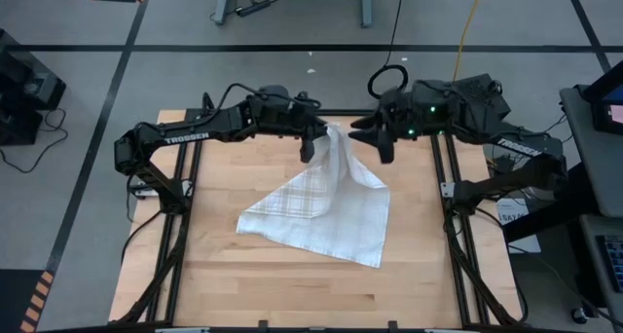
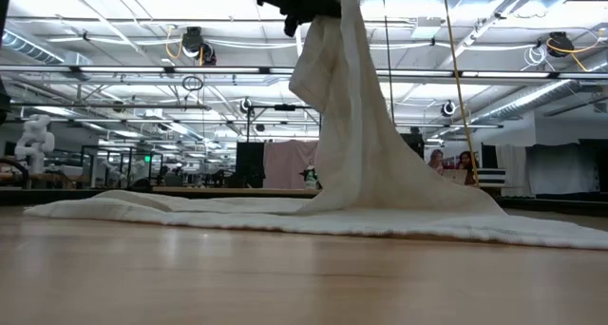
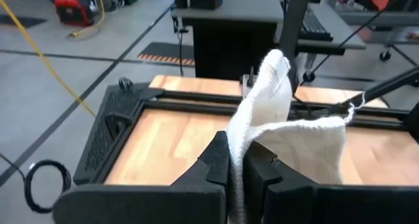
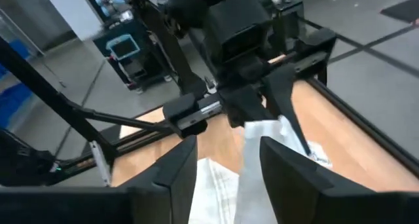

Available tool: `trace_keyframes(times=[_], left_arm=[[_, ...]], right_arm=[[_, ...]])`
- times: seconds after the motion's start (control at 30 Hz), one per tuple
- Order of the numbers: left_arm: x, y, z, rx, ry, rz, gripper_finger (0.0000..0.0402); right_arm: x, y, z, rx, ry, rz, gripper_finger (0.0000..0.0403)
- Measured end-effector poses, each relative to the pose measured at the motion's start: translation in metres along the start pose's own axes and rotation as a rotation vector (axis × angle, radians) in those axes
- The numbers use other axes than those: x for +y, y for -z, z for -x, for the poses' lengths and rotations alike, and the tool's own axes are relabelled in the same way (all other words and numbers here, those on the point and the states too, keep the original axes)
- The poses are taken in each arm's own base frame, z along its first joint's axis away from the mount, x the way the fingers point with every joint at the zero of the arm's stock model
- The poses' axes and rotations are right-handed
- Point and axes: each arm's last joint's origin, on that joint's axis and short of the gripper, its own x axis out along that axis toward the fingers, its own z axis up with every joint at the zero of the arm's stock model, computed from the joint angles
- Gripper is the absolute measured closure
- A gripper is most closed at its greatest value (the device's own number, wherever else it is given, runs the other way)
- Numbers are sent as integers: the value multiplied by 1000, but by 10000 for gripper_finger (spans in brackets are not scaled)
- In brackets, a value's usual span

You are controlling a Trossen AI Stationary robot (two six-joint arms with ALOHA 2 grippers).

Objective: Roll towel into tight, uniform cylinder
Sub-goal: Roll the white towel

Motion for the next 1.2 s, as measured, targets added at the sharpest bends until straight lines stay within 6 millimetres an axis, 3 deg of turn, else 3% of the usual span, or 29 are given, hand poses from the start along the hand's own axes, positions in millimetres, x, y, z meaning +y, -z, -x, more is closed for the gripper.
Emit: trace_keyframes(times=[0.27,0.4,0.7,0.83,1.2], left_arm=[[1,4,0,38,-23,52,387],[0,4,0,39,-23,58,387],[1,4,0,39,-26,59,387],[1,4,0,39,-27,60,387],[0,6,0,64,-28,89,387]], right_arm=[[17,16,-34,29,105,86,275],[18,23,-44,28,235,139,276],[17,28,-64,51,224,169,275],[12,32,-73,49,316,144,276],[12,32,-72,13,414,141,341]])
